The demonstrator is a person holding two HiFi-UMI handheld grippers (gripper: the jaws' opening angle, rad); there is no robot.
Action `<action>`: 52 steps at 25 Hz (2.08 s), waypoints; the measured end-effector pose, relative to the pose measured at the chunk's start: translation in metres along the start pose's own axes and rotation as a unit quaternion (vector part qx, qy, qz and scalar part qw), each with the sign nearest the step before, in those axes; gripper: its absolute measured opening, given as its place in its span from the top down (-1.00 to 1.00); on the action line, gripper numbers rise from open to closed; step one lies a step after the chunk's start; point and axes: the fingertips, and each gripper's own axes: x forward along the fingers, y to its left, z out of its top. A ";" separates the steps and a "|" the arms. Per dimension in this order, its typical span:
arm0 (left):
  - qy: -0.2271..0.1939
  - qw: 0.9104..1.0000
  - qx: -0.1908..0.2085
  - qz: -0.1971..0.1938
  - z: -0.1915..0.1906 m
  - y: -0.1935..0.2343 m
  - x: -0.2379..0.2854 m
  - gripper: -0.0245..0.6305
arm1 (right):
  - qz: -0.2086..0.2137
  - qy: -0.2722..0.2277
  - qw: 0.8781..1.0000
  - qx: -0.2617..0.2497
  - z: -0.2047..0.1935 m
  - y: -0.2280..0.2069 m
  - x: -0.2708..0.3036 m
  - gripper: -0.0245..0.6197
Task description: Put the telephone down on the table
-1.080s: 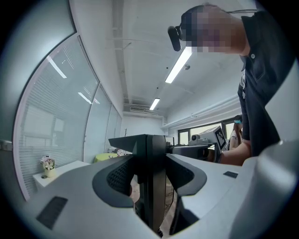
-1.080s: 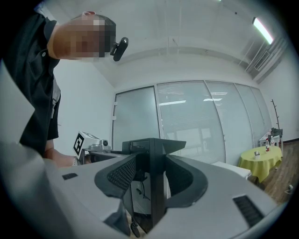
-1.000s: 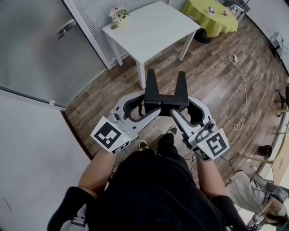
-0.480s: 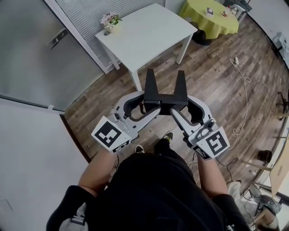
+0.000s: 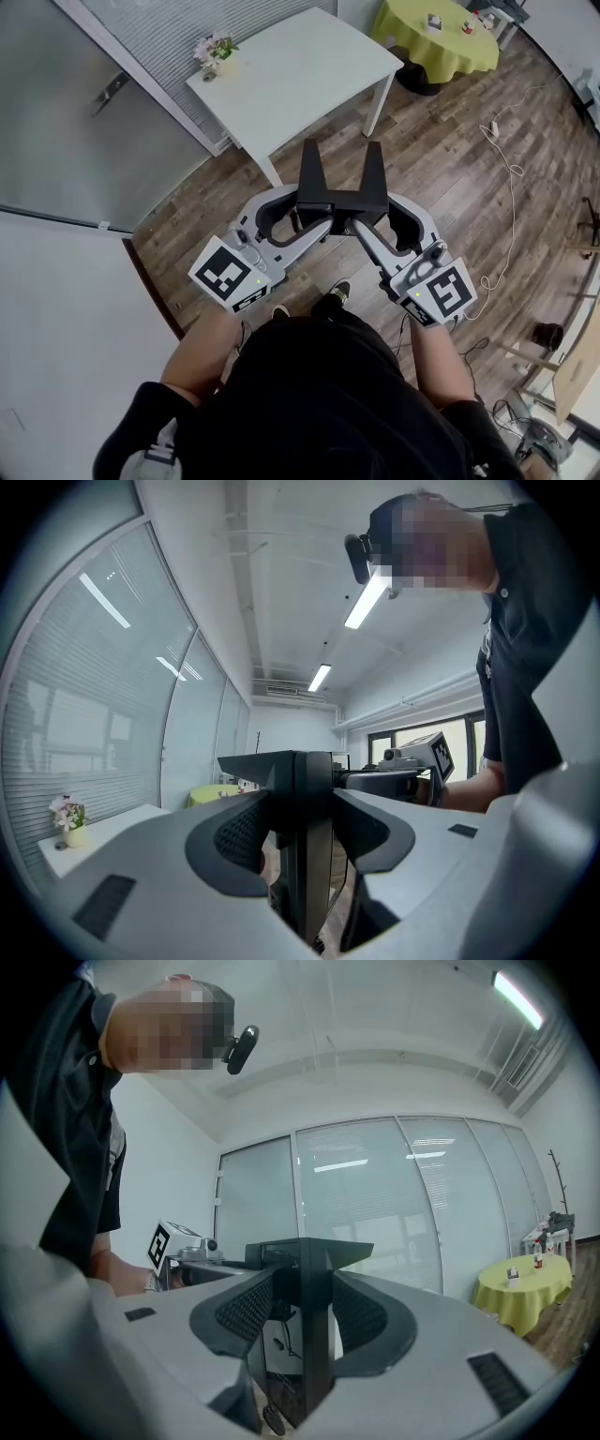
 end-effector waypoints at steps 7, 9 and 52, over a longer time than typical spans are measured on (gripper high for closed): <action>0.003 1.000 -0.002 0.014 0.004 0.005 0.043 0.26 | 0.013 -0.001 1.000 0.006 0.004 -0.043 -0.008 0.26; 0.004 1.000 -0.003 0.017 0.006 0.004 0.051 0.26 | 0.015 0.000 1.000 0.009 0.006 -0.051 -0.012 0.26; -0.013 0.999 -0.025 -0.026 0.014 0.261 0.184 0.26 | -0.033 0.016 0.999 0.015 0.002 -0.260 0.181 0.26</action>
